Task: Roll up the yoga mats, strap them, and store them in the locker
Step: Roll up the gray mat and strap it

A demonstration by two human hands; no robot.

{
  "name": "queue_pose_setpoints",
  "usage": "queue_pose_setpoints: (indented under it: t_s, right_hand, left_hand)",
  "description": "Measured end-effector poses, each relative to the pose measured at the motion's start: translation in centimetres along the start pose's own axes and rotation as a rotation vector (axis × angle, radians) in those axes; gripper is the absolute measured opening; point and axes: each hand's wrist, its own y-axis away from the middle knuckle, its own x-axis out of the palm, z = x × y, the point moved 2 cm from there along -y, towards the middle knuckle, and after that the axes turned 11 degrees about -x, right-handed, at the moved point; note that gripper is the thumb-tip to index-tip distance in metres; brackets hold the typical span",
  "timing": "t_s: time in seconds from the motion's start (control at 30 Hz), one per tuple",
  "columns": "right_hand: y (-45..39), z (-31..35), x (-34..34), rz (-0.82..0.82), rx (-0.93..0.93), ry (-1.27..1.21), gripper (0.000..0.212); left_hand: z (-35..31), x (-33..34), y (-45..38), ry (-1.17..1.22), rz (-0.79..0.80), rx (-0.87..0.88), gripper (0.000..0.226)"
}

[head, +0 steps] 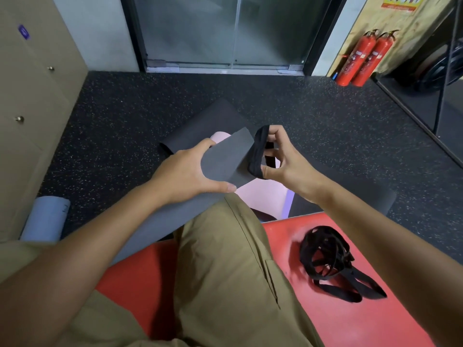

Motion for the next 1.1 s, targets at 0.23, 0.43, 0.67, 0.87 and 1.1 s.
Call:
queue_pose_setpoints:
  t_s: [0.23, 0.43, 0.67, 0.87, 1.1]
  right_hand:
    - [-3.4, 6.4, 1.0, 0.261, -0.174, 0.199, 0.063]
    - [-5.5, 11.3, 4.8, 0.443, -0.316, 0.437, 0.074]
    - [-7.1, 16.8, 10.9, 0.592, -0.508, 0.54, 0.075]
    - [-7.7, 19.5, 15.4, 0.638, -0.604, 0.548, 0.077]
    - [-8.0, 20.1, 17.0, 0.631, -0.623, 0.539, 0.076]
  left_hand:
    - [0.9, -0.9, 3.1, 0.386, -0.063, 0.109, 0.079]
    - [2.8, -2.7, 6.1, 0.545, -0.162, 0.13, 0.086]
    - [5.8, -6.7, 11.5, 0.674, -0.263, 0.16, 0.089]
    - [4.0, -14.3, 16.8, 0.794, -0.754, 0.22, 0.029]
    - [4.1, -15.9, 19.4, 0.638, -0.702, -0.006, 0.049]
